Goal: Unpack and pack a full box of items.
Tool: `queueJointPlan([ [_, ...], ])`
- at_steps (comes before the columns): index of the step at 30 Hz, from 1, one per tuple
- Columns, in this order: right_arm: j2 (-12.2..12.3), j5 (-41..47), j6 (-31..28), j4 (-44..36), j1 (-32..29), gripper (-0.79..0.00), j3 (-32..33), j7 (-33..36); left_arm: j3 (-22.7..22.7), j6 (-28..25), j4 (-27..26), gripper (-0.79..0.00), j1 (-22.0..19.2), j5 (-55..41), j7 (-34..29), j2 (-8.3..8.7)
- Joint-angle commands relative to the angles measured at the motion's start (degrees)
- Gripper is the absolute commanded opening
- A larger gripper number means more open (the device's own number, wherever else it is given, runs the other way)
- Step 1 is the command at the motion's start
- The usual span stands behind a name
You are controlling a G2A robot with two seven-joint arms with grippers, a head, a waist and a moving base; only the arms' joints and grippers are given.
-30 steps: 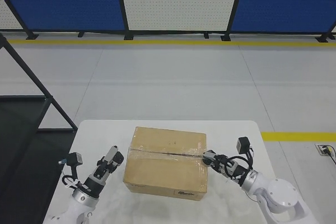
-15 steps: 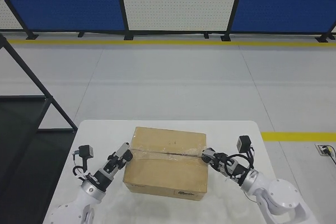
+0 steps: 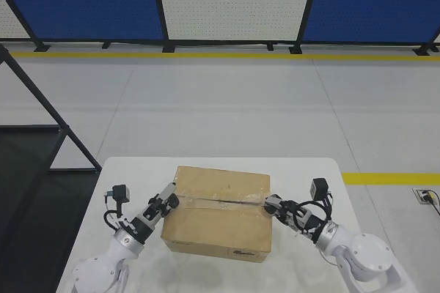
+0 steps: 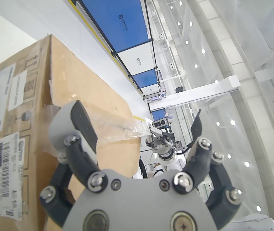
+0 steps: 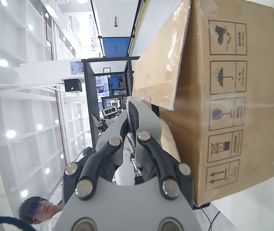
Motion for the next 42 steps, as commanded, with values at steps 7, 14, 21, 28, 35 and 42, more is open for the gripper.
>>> queueJointPlan([
  [7, 0.21, -1.0, 1.36, 0.52, -0.15, -0.576, 0.19, 0.45, 1.66, 1.13, 3.43, 0.0, -2.29, 0.27, 0.5, 0.06],
  [14, 0.26, -1.1, 2.04, 0.8, 0.08, 0.0, 0.13, 0.29, 2.07, 0.98, 4.36, 0.0, -2.87, -0.08, 0.99, 0.19],
  [21, 0.26, -1.79, 2.64, 1.16, 0.55, 0.0, -0.21, -0.6, 2.14, 0.97, 4.13, 0.0, -2.73, -0.39, 1.04, 0.39],
  [28, 0.16, -0.92, -3.18, -0.56, -1.33, 0.0, 1.18, -4.18, 2.28, 0.44, 3.99, 0.0, -2.77, -1.0, 1.33, 0.55],
  [35, 0.66, -3.45, -5.45, -1.63, -3.04, 0.0, 2.45, -1.16, 1.7, -0.57, 2.88, 0.0, -1.87, -2.08, 1.16, 0.8],
  [42, 0.74, -4.59, -10.66, -2.92, -4.91, 0.0, 3.46, -3.2, 1.22, -1.47, 1.42, 0.0, -0.95, -2.84, 1.19, 1.04],
])
